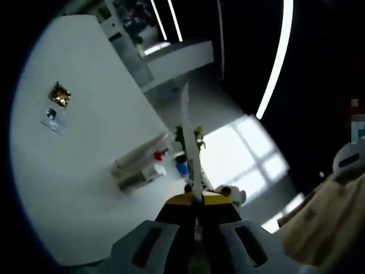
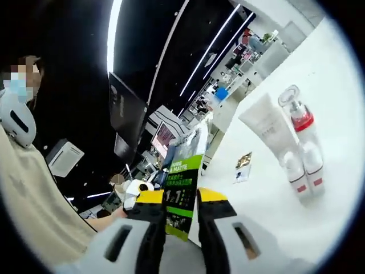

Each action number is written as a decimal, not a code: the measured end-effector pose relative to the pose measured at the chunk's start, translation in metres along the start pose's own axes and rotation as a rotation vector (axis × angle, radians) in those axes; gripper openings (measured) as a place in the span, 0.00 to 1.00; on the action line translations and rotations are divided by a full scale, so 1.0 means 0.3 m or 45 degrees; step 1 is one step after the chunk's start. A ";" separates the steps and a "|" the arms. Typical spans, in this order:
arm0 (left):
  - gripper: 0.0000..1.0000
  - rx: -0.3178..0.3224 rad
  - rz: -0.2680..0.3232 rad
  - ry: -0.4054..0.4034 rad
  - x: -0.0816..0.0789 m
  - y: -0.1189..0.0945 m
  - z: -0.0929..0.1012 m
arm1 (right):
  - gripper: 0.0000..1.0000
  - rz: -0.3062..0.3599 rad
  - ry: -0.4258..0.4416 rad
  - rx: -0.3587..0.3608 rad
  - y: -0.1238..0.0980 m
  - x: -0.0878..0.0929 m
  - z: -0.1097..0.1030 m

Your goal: Arrange the skincare products in the storage area until every visible bottle or jar stands upright without overlapping.

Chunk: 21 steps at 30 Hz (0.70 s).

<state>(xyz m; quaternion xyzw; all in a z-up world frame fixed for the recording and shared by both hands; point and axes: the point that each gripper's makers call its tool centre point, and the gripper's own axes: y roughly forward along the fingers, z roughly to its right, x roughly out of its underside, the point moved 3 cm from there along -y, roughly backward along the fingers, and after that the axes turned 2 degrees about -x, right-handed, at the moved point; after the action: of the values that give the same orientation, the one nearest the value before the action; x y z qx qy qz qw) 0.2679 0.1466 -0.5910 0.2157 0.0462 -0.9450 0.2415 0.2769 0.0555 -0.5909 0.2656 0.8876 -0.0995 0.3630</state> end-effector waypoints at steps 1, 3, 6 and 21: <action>0.00 -0.005 -0.003 -0.002 0.002 0.000 -0.004 | 0.25 0.001 0.000 0.002 0.000 -0.001 0.003; 0.00 -0.009 0.001 -0.018 0.004 0.001 -0.013 | 0.26 -0.007 -0.002 0.005 0.001 0.002 0.007; 0.00 -0.031 0.002 -0.029 0.005 0.002 -0.031 | 0.32 -0.025 -0.030 0.022 0.001 0.008 0.017; 0.00 -0.128 -0.008 -0.099 0.023 -0.004 -0.122 | 0.64 -0.047 -0.091 0.152 -0.027 0.009 0.088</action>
<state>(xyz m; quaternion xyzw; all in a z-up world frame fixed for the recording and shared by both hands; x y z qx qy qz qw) 0.2759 0.1516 -0.6271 0.1665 0.0849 -0.9499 0.2505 0.2866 0.0399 -0.6119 0.2666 0.8713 -0.1683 0.3760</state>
